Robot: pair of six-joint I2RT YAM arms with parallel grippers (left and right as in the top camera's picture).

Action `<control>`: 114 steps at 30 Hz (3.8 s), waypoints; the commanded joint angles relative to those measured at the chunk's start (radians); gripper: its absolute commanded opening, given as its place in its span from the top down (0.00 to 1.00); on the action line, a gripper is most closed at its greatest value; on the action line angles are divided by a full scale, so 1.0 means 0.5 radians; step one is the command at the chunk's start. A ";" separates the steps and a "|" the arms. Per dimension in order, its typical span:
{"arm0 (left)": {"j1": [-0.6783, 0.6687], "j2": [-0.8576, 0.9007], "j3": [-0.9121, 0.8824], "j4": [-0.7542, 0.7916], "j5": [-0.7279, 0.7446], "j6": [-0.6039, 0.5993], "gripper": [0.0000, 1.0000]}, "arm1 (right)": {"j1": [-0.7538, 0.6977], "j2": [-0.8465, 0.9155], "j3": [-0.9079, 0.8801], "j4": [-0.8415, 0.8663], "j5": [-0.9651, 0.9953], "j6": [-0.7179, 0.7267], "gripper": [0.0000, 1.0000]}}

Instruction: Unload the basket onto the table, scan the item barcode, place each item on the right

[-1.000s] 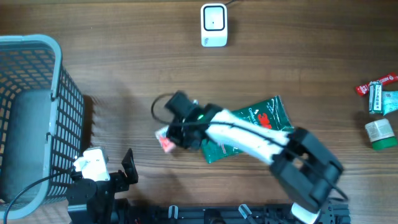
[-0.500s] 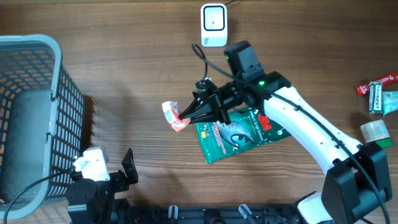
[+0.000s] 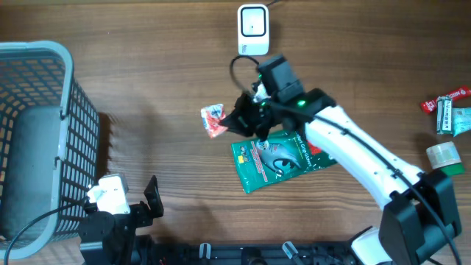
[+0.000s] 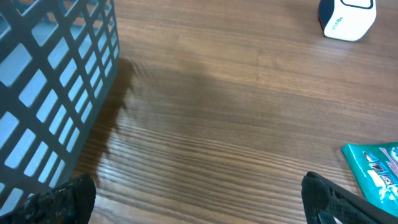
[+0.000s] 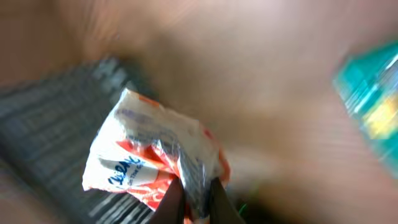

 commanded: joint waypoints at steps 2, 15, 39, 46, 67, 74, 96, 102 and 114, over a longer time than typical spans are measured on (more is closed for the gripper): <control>0.004 -0.014 -0.011 0.005 0.024 -0.010 0.00 | 0.023 -0.005 0.020 0.110 0.886 -0.991 0.96; 0.004 -0.014 -0.011 0.005 0.024 -0.010 0.00 | -0.112 0.561 0.110 1.534 2.143 -2.192 0.96; 0.004 -0.014 -0.011 0.005 0.024 -0.010 0.00 | -0.544 0.481 1.165 -0.094 2.585 -1.840 0.96; 0.004 -0.014 -0.011 0.005 0.024 -0.010 0.00 | -1.647 0.475 0.798 -0.708 2.449 -1.263 0.95; 0.004 -0.014 -0.011 0.005 0.024 -0.010 0.00 | -2.486 -0.339 0.624 -0.766 0.321 -1.196 0.00; 0.004 -0.014 -0.011 0.005 0.024 -0.010 0.00 | -1.512 -0.383 0.575 -1.140 -0.192 -1.143 0.00; 0.004 -0.014 -0.011 0.005 0.024 -0.010 0.00 | -0.378 1.168 0.323 -0.941 0.916 0.304 0.95; 0.004 -0.014 -0.011 0.005 0.024 -0.011 0.00 | -0.404 0.514 0.390 -0.723 0.733 -0.366 0.95; 0.004 -0.014 -0.011 0.005 0.024 -0.010 0.00 | -0.394 -0.591 0.382 -0.316 -0.313 -1.740 0.96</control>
